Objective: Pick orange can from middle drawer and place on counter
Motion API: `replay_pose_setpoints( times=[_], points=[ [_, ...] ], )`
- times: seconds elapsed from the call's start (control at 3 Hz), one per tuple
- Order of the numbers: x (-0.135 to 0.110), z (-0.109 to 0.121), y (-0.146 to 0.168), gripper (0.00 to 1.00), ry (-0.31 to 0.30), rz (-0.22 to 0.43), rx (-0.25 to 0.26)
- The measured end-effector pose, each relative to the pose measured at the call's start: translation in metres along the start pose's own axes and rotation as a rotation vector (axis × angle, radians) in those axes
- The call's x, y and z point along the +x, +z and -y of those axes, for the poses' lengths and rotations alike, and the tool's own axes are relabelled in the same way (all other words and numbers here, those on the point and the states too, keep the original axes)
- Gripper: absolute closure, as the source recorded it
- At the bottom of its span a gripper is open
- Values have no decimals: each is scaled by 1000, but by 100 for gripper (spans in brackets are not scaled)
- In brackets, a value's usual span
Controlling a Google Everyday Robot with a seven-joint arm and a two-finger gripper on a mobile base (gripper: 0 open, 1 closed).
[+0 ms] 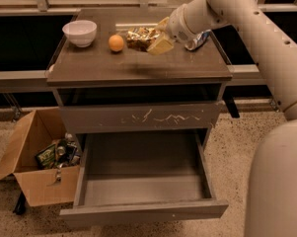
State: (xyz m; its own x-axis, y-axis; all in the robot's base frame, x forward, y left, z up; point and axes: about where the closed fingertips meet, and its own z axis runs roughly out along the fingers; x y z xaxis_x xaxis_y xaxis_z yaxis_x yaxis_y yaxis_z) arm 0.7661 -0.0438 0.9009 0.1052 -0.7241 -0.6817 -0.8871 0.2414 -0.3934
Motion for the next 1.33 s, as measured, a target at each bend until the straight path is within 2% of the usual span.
replay_pose_setpoints(
  times=[0.33,0.67,1.0,1.33],
  points=[
    [24,30,21,100,122,-43,55],
    [46,47,43,82,222,-75,72],
    [60,57,57,59,280,-93,87],
    [66,67,62,34,308,-91,103]
  ],
)
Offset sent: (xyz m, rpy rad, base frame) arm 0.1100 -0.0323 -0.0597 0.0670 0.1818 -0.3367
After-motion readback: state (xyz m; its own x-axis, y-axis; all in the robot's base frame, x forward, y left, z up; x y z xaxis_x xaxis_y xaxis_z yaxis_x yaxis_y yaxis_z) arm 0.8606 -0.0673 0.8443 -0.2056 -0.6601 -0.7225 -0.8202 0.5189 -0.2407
